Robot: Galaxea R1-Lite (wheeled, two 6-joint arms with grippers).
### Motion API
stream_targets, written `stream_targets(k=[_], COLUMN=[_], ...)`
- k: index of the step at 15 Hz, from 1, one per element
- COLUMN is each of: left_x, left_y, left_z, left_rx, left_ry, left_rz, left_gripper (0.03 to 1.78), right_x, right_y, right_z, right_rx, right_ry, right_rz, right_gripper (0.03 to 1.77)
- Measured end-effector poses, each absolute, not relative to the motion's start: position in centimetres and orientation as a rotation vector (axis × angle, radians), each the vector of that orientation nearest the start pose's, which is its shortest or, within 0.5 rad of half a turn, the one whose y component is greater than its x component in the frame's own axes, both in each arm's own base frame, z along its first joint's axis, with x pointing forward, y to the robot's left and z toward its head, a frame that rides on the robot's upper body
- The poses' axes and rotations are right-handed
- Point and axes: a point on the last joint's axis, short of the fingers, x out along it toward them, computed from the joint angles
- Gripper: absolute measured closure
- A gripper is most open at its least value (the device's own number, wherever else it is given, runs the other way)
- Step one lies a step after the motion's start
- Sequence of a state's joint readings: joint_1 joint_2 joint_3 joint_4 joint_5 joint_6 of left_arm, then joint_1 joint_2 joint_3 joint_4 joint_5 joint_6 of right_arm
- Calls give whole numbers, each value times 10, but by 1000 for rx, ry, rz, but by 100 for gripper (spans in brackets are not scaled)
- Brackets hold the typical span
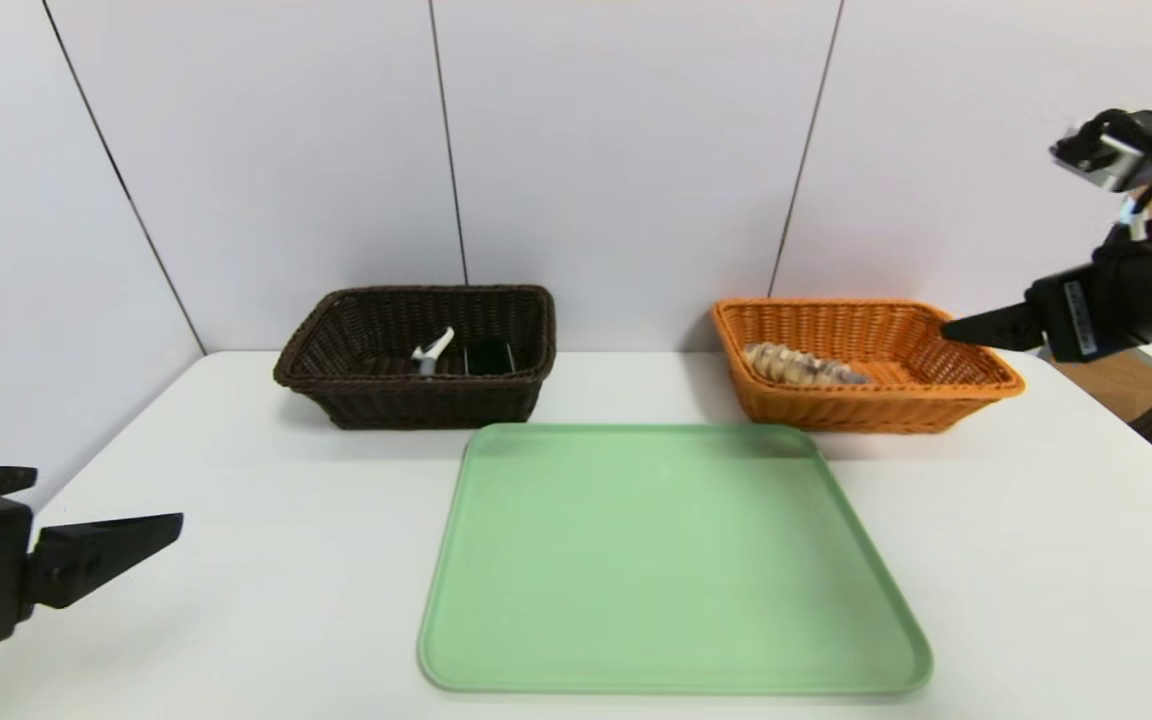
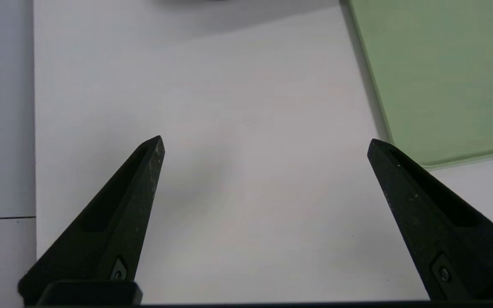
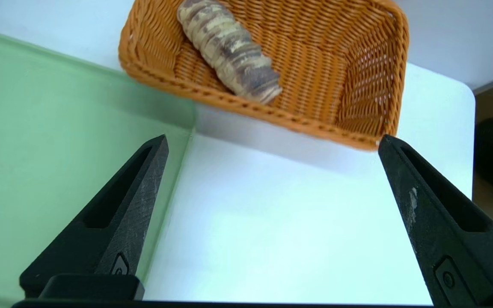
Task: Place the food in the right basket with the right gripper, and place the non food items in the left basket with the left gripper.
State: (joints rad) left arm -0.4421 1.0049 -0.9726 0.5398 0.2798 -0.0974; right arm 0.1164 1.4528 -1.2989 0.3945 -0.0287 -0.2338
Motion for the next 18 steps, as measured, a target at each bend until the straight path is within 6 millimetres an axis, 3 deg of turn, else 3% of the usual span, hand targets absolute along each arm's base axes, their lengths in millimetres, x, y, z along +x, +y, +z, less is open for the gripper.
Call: stream_targets(k=[6, 10, 14, 18], left_x=[56, 40, 30, 21], left_y=[-17, -8, -1, 4], left_z=[246, 227, 204, 195], left_rx=[100, 109, 156, 170], left_ry=[490, 488, 416, 319], left_rz=[-72, -27, 49, 140], left_gripper=[12, 12, 12, 12], right_x=[127, 68, 32, 14], right_y=[15, 7, 3, 0], right_z=[280, 264, 243, 236], right_rx=[-233, -231, -212, -189], right_ry=[458, 409, 406, 367], right_rz=[132, 117, 109, 34], right_gripper=[11, 10, 10, 10])
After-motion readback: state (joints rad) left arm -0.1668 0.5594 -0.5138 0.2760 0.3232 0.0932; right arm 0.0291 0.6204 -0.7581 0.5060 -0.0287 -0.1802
